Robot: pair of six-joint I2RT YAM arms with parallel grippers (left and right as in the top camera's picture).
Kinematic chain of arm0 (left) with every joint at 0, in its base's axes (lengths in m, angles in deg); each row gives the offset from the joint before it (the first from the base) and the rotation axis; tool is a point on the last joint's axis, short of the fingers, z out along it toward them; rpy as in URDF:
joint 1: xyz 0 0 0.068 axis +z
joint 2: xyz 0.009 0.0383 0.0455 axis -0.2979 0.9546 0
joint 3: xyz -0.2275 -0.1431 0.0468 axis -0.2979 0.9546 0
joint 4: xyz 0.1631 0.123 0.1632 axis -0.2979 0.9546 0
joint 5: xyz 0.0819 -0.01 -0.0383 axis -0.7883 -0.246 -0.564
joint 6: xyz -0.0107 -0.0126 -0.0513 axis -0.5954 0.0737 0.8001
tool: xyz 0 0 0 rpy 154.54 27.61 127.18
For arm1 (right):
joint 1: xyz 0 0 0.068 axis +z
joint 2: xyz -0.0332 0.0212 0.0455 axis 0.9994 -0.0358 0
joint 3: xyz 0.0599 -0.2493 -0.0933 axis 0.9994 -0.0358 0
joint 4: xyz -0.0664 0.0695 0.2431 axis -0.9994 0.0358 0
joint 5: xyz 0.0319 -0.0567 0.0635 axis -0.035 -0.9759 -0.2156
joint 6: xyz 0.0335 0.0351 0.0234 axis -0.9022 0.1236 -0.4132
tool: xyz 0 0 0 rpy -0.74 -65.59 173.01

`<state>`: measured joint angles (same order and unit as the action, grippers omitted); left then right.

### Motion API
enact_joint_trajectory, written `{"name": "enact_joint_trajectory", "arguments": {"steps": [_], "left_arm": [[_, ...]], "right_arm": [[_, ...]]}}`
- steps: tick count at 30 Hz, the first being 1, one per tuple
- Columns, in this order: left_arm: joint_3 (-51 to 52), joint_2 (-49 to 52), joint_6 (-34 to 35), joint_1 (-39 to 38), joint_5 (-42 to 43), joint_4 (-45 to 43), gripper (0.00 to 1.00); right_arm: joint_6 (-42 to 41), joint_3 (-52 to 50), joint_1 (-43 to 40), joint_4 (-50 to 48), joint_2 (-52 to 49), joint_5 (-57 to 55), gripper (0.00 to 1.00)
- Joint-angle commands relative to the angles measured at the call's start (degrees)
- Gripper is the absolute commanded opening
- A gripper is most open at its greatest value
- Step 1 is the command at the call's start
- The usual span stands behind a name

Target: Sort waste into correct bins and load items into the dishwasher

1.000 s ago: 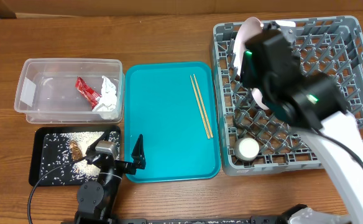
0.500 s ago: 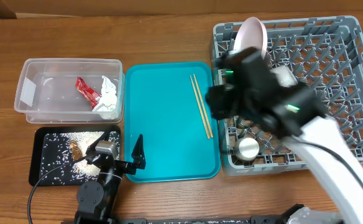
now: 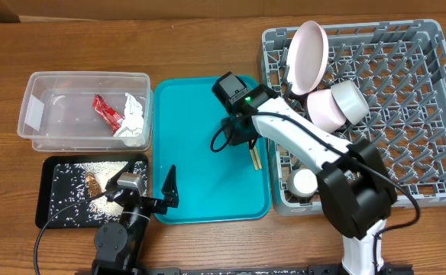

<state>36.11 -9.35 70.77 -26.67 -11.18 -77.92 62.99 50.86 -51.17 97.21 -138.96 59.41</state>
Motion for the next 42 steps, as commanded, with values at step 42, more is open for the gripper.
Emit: {"name": "enact_joint_trajectory", "arguments": {"steps": [42], "left_arm": [[0.37,-0.55,-1.14,0.33,-0.61,-0.07,1.00]], "right_arm": [[3.21,12.98,-7.21,8.85,12.46,-7.91,0.04]]}}
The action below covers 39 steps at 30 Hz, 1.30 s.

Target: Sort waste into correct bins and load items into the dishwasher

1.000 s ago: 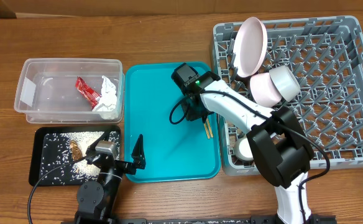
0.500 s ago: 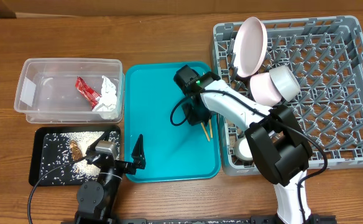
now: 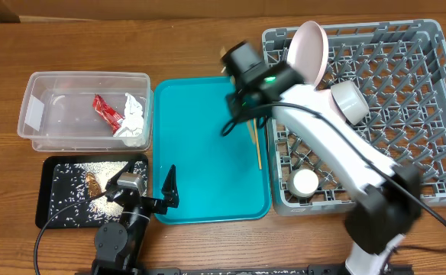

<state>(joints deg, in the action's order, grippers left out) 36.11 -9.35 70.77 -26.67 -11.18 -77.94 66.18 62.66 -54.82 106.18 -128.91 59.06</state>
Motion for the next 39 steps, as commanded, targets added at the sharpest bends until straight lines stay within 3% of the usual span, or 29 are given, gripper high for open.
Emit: {"name": "enact_joint_trajectory", "arguments": {"steps": [1,6,14,16,19,20,28,39], "left_arm": [[0.37,-0.55,-1.14,0.33,-0.61,-0.04,1.00],[0.37,-0.55,-1.14,0.33,-0.61,-0.04,1.00],[0.37,-0.55,-1.14,0.33,-0.61,-0.04,1.00],[0.37,-0.55,-1.14,0.33,-0.61,-0.02,1.00],[0.37,-0.55,-1.14,0.33,-0.61,-0.04,1.00],[0.37,-0.55,-1.14,0.33,-0.61,-0.04,1.00],[0.37,-0.55,-1.14,0.33,-0.61,-0.04,1.00],[0.37,-0.55,-1.14,0.33,-0.61,-0.04,1.00]], "right_arm": [[0.44,1.01,-4.50,-0.17,2.34,-7.56,0.04],[3.26,-4.09,-10.58,-5.01,-0.28,-3.87,0.04],[4.20,-5.07,-10.84,-3.96,-2.91,-3.45,0.05],[4.52,-4.90,-9.97,-3.72,-2.82,-3.45,0.25],[4.50,-4.76,-9.01,-2.14,-2.82,-3.43,0.46],[4.50,-4.76,-8.63,-1.49,-2.80,-3.43,0.48],[4.52,-4.83,-2.51,-0.31,-2.84,5.90,0.43],[-0.44,-9.92,2.84,-9.25,-9.14,-9.49,0.42]]}}
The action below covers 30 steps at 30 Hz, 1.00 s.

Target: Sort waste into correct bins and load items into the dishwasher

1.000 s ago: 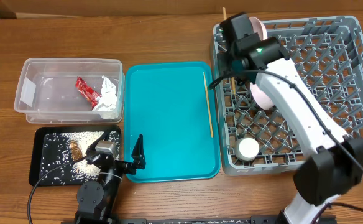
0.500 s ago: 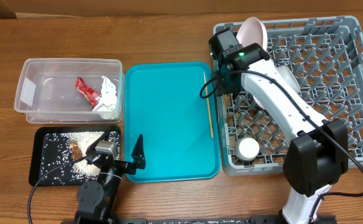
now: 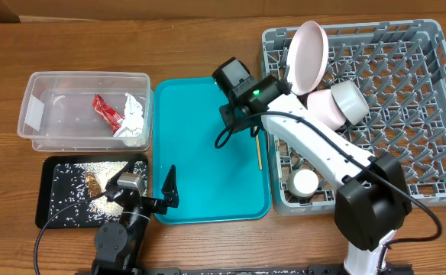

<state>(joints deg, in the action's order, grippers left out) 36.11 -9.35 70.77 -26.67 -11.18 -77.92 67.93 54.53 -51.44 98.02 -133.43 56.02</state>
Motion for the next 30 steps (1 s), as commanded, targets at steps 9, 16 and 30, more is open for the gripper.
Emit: {"name": "enact_joint_trajectory", "arguments": {"steps": [9,16,30], "left_arm": [[0.37,-0.55,-1.14,0.33,-0.61,-0.07,1.00],[0.37,-0.55,-1.14,0.33,-0.61,-0.07,1.00],[0.37,-0.55,-1.14,0.33,-0.61,-0.07,1.00]], "right_arm": [[-1.79,-1.79,-0.59,-1.92,-12.87,-7.89,0.43],[-1.99,-1.81,-0.94,-0.85,-15.50,-7.76,0.34],[-0.90,0.42,-0.79,3.56,-13.25,4.79,0.04]]}}
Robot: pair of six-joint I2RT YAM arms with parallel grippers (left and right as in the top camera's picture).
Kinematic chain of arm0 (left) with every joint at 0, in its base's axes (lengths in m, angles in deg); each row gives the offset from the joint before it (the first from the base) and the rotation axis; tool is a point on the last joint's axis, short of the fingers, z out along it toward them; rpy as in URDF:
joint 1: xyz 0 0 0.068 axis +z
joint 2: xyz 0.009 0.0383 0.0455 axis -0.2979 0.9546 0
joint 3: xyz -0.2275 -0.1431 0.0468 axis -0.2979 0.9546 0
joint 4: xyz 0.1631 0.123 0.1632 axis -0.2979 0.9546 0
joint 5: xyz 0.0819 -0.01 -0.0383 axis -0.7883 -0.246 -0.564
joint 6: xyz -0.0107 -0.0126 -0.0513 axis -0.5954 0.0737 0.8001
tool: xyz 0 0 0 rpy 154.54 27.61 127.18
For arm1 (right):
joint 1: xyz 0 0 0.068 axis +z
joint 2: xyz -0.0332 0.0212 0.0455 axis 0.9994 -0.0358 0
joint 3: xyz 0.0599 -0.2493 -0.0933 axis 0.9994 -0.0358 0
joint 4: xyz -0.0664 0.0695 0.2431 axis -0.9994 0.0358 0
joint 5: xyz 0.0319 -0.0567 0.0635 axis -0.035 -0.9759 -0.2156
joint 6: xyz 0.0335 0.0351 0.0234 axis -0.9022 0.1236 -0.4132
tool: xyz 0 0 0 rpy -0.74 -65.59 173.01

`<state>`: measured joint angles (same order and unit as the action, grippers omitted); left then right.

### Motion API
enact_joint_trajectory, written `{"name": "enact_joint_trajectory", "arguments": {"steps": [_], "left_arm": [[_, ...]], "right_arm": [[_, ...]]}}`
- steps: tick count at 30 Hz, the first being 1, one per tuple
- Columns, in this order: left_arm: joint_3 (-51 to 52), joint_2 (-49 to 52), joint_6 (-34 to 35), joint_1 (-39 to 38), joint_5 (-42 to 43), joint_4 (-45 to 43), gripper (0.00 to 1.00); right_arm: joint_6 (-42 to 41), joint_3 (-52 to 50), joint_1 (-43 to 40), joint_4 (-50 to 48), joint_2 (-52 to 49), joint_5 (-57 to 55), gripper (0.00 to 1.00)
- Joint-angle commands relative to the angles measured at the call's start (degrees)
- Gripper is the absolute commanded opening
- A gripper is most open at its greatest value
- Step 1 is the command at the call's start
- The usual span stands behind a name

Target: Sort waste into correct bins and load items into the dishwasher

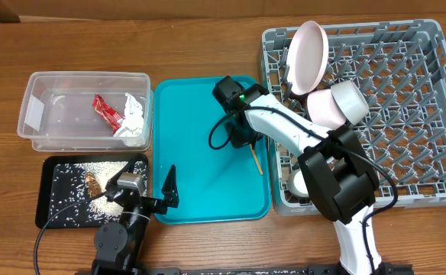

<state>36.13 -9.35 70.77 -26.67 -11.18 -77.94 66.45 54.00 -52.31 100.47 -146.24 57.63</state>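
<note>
A thin wooden chopstick [256, 159] lies on the teal tray [200, 176] near its right rim, slightly tilted. My right gripper [240, 137] is low over the tray at the stick's upper end, and its wrist hides the fingers and any contact. The grey dishwasher rack [406, 114] on the right holds a pink plate [308, 53] on edge, a pink bowl [336, 105] and a small white cup [303, 182]. My left gripper [170, 187] rests at the tray's lower left edge, holding nothing.
A clear plastic bin [55, 92] at the left holds a red wrapper [108, 111] and crumpled white tissue [135, 118]. Below it a black tray [55, 202] carries scattered white crumbs and a brown scrap. The right arm's cable loops over the teal tray.
My right gripper has come down and forward from the tray's back right corner to the chopstick's upper end. The stick is now slightly tilted. The left arm has not moved.
First my right gripper was low on the tray at the chopsticks' top. Then it stood high by the tray's back edge, the stick still on the tray. Later it sat near the back right corner, and now it is down at the stick again.
</note>
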Motion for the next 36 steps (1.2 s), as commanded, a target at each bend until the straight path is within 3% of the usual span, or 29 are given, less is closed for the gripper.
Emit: {"name": "enact_joint_trajectory", "arguments": {"steps": [1,9,13,23,27,30,31,32,36], "left_arm": [[0.35,-0.55,-1.14,0.33,-0.61,-0.04,1.00],[0.35,-0.55,-1.14,0.33,-0.61,-0.04,1.00],[0.35,-0.55,-1.14,0.33,-0.61,-0.04,1.00],[0.35,-0.55,-1.14,0.33,-0.61,-0.04,1.00],[0.35,-0.55,-1.14,0.33,-0.61,-0.04,1.00],[0.35,-0.55,-1.14,0.33,-0.61,-0.04,1.00],[0.35,-0.55,-1.14,0.33,-0.61,-0.04,1.00],[0.35,-0.55,-1.14,0.33,-0.61,-0.04,1.00],[0.35,-0.55,-1.14,0.33,-0.61,-0.04,1.00]], "right_arm": [[0.61,1.27,0.09,1.44,0.28,3.48,0.04],[0.59,3.96,-0.87,1.22,14.19,2.75,0.04],[0.59,3.96,-3.28,-1.64,21.29,-3.69,0.04],[4.09,0.79,-11.56,-3.96,18.45,-6.03,0.04],[4.26,-0.04,-12.31,-2.10,16.79,-1.55,0.05],[4.24,1.07,-12.13,-1.09,17.46,-1.60,0.17],[4.22,1.99,-12.02,-0.31,17.97,-1.60,0.31],[4.13,2.71,-11.93,0.37,18.40,-1.57,0.39],[2.32,7.34,-11.37,5.46,22.03,-0.42,0.55]]}}
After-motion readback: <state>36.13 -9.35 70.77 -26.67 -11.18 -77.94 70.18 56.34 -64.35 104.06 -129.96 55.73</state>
